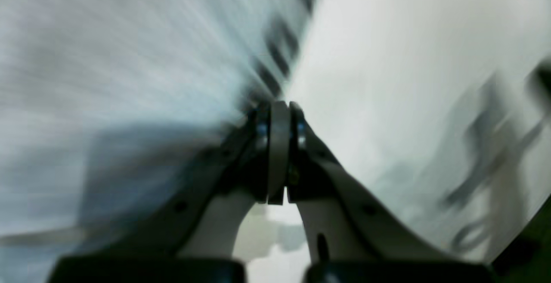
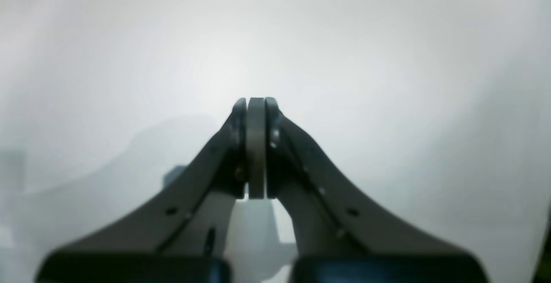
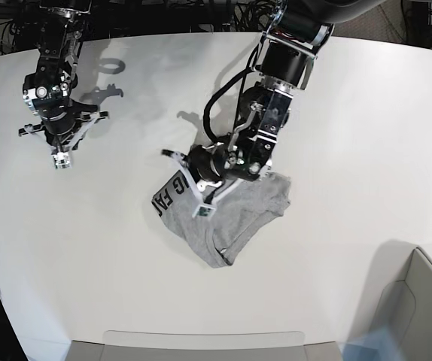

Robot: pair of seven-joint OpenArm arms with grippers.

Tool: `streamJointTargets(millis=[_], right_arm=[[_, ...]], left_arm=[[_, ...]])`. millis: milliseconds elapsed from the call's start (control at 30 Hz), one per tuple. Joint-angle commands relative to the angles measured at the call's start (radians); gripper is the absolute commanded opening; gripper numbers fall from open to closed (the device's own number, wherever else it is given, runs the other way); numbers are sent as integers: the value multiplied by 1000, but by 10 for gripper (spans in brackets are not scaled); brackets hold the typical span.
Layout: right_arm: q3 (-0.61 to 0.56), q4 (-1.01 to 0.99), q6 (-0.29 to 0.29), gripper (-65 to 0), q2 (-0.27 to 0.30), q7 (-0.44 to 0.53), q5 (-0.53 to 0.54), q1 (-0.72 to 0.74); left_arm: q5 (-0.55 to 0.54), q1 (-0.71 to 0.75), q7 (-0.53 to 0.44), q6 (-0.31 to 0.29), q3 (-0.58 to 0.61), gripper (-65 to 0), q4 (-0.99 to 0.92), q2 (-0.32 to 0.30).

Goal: Fold the T-shirt properly
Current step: 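Drag the folded shirt with the left gripper away from the right gripper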

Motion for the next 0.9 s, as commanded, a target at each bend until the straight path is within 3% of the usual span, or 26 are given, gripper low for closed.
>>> streamJointTargets(millis=[0,167,367,567,800,867], right_arm=[[11,16,23,-650,10,19,5,13],[53,19,156,-650,1,19,5,19],[56,17,165,-650,-4,19,5,13],[51,20,170,-650,-24,19,-1,11],[56,16,172,-650,-19,19,-3,10],[56,16,172,-650,-21,19,-3,8]], left_arm=[[-15,-24,-20,-5,13,-650,4,-13],[-12,-4,-27,-2,42,-650,-5,-106],[-12,-3,-27,-2,-122,-650,-5,-204],[-18,-4,-16,-2,-361,-650,33,-201],[-18,53,56,-5,-374,-650,360,-199],[-18,54,56,-5,-372,-650,438,-173]])
